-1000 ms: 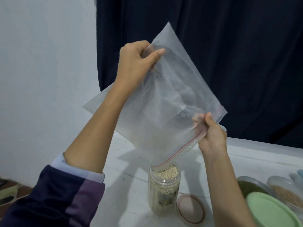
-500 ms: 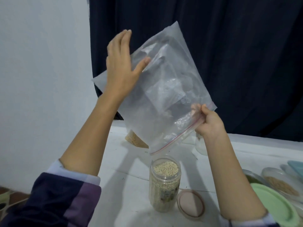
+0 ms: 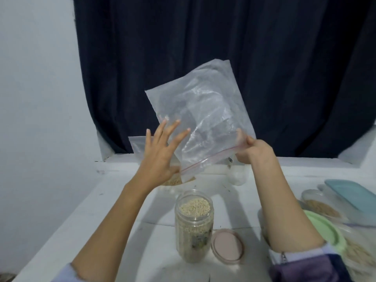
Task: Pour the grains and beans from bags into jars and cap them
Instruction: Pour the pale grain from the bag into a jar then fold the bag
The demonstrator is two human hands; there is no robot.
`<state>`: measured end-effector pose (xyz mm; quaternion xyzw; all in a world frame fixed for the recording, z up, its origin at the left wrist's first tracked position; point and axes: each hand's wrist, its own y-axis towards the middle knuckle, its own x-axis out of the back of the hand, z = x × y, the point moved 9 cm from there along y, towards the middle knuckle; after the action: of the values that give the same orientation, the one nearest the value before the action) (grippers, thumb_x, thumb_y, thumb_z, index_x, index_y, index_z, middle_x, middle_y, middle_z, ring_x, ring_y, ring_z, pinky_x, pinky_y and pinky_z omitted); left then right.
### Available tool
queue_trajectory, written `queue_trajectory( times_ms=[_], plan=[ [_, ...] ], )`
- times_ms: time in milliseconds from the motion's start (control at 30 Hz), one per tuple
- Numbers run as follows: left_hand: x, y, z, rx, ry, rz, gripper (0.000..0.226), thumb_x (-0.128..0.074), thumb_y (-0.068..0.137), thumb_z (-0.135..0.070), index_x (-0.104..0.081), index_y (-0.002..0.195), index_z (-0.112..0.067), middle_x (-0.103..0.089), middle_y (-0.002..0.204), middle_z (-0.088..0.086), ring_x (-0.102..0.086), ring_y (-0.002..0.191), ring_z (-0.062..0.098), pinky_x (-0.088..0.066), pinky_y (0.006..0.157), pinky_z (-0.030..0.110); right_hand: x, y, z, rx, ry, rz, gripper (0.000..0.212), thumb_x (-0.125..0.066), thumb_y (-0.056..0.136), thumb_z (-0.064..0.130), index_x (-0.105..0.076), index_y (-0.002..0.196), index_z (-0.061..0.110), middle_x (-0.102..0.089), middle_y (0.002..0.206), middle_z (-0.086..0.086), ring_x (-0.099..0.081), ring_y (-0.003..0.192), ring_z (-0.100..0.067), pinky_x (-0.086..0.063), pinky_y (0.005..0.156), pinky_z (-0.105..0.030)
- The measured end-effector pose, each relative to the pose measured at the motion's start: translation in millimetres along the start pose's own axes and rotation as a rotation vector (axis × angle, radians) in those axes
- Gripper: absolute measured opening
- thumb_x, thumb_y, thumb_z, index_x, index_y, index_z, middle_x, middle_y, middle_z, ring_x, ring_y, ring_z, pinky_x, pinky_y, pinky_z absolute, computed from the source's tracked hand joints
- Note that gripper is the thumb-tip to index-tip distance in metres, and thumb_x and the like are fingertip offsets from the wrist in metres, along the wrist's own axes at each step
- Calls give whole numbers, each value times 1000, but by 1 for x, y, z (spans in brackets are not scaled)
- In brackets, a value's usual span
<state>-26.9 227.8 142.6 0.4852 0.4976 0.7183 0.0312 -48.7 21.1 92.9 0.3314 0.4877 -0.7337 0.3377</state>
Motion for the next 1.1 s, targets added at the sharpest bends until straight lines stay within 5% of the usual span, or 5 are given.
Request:
queue_trajectory(
  times_ms=[100,200,300,500,1100],
  plan=[
    [-6,2,-13,31,-90,-50,56,-64,79,-23,-43,131,-27,-40,144,11,-29,137,35,-13,105,70,12,-5,16,108,12,21,19,-48,95,2,-61,109,2,-64,114,-6,-63,104,-19,-49,93,-21],
    [-5,10,-20,140,-232,-107,43,-52,78,-5,-61,118,-16,-53,130,8,-44,128,29,-13,110,68,13,-15,36,210,31,89,20,-41,98,1,-55,82,2,-53,78,-4,-51,62,-16,-49,48,-14],
    [-5,22,-26,274,-520,-136,47,-53,79,10,-59,119,-15,-57,120,-2,-51,116,20,-22,112,58,5,-22,63,276,50,180,26,-35,100,2,-53,81,3,-55,78,-7,-56,63,-19,-52,75,-26],
    [6,54,-65,361,-731,-338,10,-53,94,-11,-58,97,-19,-55,80,-11,-48,66,4,-39,60,19,3,-56,135,486,-290,327,30,-42,101,25,-59,110,2,-58,118,-20,-62,100,-31,-55,72,-39],
    [-97,124,-288,661,-866,-202,13,-55,95,-21,-48,103,-13,-52,74,0,-51,63,15,-50,51,22,111,-118,394,1124,-1001,29,40,-47,98,42,-65,80,11,-70,82,-6,-65,63,-18,-53,61,-30]
  ],
)
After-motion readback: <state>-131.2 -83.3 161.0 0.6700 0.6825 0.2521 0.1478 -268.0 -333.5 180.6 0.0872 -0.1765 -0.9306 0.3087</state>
